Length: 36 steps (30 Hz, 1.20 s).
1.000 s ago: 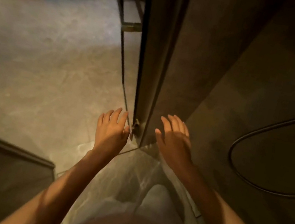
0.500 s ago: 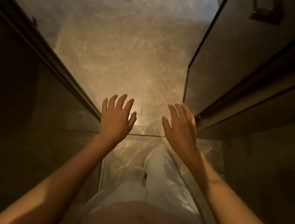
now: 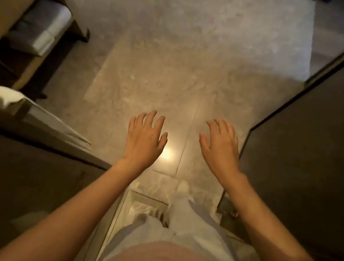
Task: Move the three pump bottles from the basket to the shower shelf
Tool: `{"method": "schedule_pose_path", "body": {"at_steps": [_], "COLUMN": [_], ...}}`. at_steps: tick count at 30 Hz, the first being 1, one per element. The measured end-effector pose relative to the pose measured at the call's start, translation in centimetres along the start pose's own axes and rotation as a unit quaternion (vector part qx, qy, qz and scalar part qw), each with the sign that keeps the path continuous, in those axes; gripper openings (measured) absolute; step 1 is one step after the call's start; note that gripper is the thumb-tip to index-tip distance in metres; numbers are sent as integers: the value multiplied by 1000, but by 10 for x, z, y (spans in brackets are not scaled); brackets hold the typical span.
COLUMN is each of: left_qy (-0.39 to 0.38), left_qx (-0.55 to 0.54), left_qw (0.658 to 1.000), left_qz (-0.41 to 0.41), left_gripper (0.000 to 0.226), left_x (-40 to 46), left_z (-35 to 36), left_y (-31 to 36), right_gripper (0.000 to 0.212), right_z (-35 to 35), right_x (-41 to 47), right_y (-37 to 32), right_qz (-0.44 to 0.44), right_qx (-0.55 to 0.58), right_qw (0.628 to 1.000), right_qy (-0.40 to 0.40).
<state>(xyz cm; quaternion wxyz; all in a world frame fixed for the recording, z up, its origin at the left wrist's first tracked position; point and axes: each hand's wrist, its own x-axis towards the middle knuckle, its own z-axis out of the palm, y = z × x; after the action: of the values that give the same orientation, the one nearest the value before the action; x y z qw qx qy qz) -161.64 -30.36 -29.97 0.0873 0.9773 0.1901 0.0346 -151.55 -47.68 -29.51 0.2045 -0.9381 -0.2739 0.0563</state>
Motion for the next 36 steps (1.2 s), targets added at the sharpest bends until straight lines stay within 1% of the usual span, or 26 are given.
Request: {"method": "schedule_pose_path", "body": {"at_steps": [3, 8, 13, 16, 19, 23, 27, 32, 36], "left_qy": [21, 4, 0, 13, 33, 60, 66, 48, 31], "left_qx": [7, -5, -15, -22, -16, 2, 13, 29, 10], "left_qw": [1000, 994, 987, 983, 979, 968, 955, 918, 870], "left_qz": [-22, -109, -158, -182, -200, -244, -288, -393, -492], "left_gripper": [44, 45, 44, 45, 45, 45, 47, 50, 53], "left_x": [67, 135, 197, 250, 305, 374, 411, 431, 454], "left_z": [-9, -8, -1, 1, -8, -41, -64, -74, -79], "left_y": [6, -6, -43, -77, -122, -187, -242, -317, -380], "right_gripper": [43, 42, 41, 40, 41, 42, 42, 41, 45], "right_z": [-16, -18, 5, 23, 39, 52, 71, 111, 143], "right_x": [74, 158, 235, 301, 378, 475, 543, 609, 673], "right_y": [9, 2, -17, -39, -75, -136, -195, -276, -346], "right_qz": [-30, -76, -121, -150, -187, -236, -288, -391, -472], "right_qx": [-4, -16, -19, -20, -25, -19, -11, -17, -32], "right_qw": [999, 996, 990, 987, 980, 971, 956, 912, 866], "right_qy": [-12, -47, -67, -55, -56, -43, -62, -126, -162]}}
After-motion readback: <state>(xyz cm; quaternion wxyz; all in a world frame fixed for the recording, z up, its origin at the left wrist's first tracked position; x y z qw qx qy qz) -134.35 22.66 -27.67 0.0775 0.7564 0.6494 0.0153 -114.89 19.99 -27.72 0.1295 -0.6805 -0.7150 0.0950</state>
